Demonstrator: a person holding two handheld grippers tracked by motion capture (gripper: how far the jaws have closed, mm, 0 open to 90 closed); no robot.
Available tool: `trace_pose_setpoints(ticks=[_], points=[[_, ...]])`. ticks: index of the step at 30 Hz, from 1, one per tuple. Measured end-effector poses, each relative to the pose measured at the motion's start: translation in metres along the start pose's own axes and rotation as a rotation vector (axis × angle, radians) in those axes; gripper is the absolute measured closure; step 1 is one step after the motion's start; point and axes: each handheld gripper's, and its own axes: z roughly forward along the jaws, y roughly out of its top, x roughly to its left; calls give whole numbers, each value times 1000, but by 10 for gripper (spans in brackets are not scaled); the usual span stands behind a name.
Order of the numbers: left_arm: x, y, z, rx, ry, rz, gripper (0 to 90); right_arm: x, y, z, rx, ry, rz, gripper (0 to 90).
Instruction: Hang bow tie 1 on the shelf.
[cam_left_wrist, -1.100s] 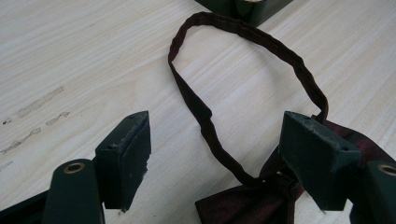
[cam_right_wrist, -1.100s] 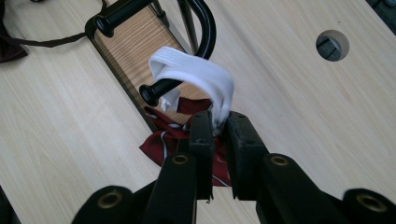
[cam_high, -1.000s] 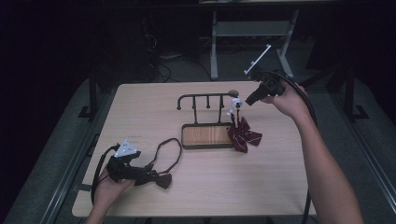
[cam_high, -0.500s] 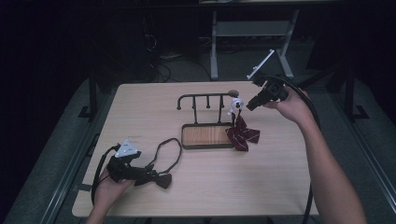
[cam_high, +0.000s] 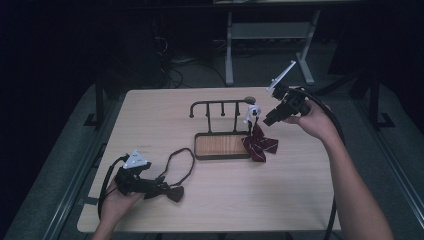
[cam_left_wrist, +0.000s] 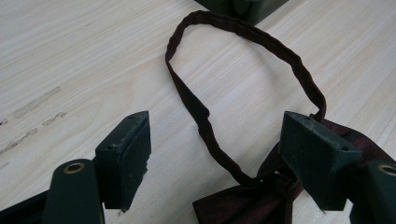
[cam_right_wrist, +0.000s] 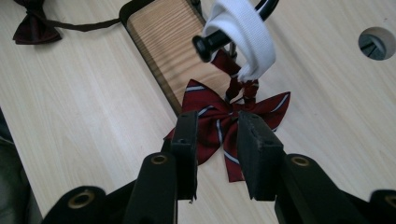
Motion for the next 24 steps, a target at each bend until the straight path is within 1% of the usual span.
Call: trace_pose_setpoints(ticks=[4,13,21,24], points=[[0,0,0,-2,1,-1,256,1,-3,1,-1,5,-3,672],[0,0,1,3,1,5,256,4,-16,5,-4,12,-2,653],[0,0,1,4,0,4,256,9,-33,9,-18,21,3,632],[-2,0,2,6,-1,5,256,9,-42,13,-15,28,13,630]])
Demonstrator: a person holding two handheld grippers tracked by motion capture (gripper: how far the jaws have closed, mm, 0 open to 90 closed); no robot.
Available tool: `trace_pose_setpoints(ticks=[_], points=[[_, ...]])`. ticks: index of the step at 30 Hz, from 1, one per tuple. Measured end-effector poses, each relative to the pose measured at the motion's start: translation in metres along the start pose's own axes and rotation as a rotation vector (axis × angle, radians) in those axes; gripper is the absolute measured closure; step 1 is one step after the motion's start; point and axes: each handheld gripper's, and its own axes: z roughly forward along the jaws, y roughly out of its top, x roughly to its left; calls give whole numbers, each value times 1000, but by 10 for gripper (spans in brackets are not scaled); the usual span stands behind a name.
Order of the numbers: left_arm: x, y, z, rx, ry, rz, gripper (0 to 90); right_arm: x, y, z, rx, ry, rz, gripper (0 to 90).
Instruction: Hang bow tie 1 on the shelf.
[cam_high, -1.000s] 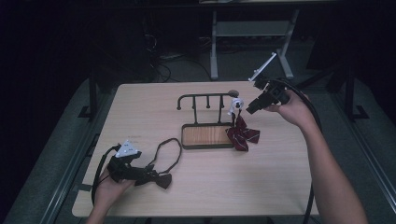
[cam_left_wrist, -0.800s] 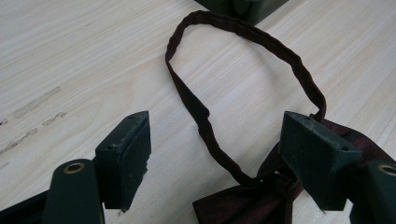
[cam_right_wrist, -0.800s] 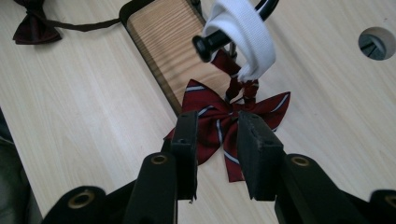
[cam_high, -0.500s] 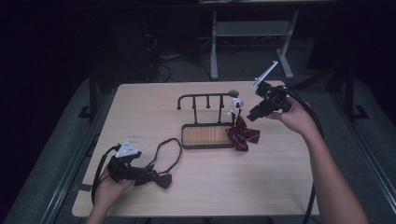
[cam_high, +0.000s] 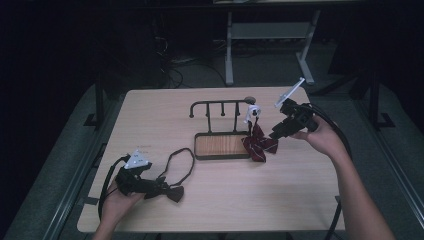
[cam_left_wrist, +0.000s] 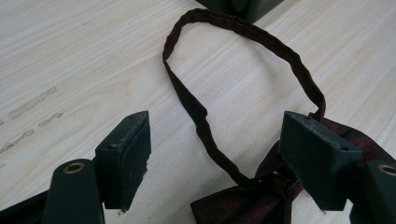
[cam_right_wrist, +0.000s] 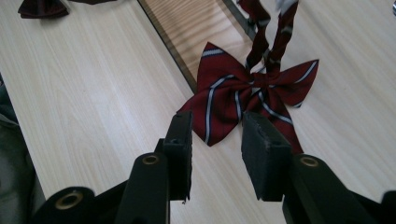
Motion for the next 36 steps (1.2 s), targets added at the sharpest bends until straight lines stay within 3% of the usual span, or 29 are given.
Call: trace_pose_setpoints(ticks=[22,36], points=[[-1,-1,2,-2,-4,-4,257,7,-35,22,-26,45,27,550],[-1,-1,2,-1,-4,-3,256,14,-48,29,-31,43,33,517]])
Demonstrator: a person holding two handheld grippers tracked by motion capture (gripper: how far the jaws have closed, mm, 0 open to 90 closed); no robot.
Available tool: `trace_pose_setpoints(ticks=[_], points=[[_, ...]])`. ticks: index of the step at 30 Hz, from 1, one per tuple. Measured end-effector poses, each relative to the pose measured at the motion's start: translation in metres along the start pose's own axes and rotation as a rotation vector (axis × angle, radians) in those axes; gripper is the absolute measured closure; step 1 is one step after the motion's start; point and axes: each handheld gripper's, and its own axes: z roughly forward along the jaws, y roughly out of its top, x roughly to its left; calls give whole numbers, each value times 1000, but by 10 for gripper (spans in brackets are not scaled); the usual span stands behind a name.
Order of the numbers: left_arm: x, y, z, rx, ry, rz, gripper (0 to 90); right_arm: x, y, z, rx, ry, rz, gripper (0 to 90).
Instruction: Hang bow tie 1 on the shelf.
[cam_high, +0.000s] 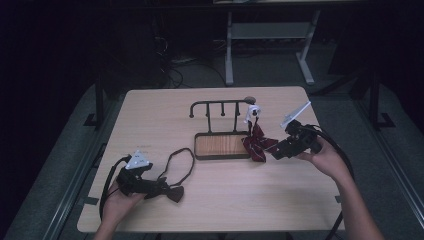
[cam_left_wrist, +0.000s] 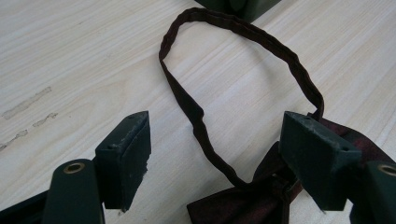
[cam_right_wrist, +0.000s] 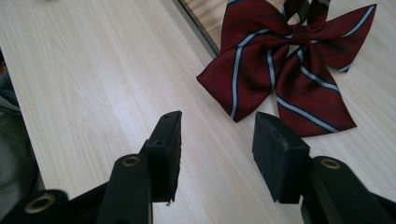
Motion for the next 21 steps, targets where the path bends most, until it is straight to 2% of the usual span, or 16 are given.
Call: trace_pose_setpoints(ticks=[17,21], points=[[1,0,2,6,-4,-11,257,3,-17,11,-7,12,6,502],[1,2,2,13,-6,3,259,5,-21,13,-10,17,3,500]])
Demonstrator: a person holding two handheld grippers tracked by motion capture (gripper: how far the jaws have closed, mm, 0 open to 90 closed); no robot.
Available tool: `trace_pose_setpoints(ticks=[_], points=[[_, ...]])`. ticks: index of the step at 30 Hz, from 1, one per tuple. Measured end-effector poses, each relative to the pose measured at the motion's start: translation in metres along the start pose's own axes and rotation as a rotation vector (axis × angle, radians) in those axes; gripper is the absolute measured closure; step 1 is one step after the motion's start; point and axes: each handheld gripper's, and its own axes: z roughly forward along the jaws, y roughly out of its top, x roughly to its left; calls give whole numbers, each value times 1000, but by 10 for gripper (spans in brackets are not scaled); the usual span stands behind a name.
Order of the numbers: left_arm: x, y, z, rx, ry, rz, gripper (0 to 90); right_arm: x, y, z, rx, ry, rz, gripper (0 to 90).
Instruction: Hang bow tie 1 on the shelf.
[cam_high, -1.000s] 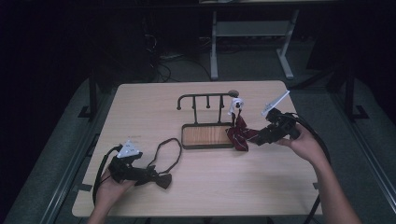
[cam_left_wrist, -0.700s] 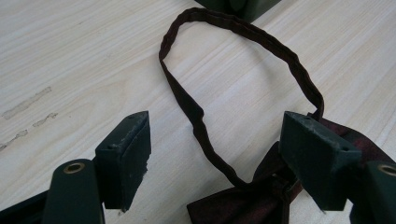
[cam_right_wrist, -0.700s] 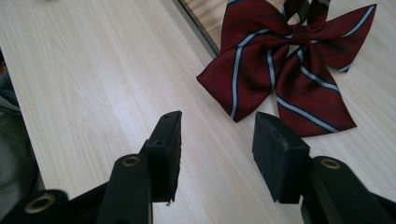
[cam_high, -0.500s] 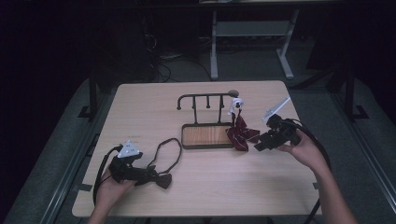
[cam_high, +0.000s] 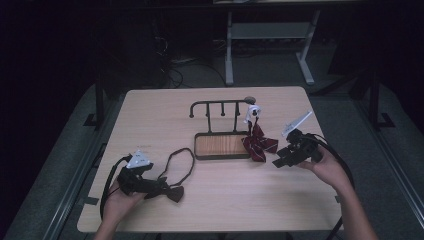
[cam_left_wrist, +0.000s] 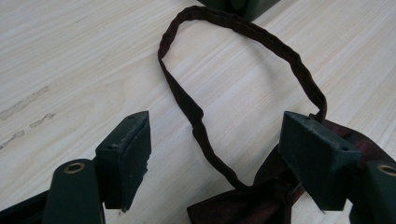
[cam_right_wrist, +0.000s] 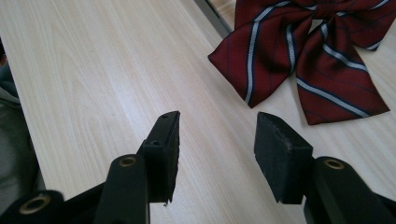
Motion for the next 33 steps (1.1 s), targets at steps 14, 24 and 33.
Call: trace_pose_setpoints(ticks=[14,24,33], points=[[-1,4,1,13,2,16,263,9,-11,1,-21,-6,-3,486],[-4,13,3,37,-5,51,297,12,-19,5,-26,-20,11,441],[-7,22,5,54,-16,80,306,14,-28,9,-33,-28,22,419]])
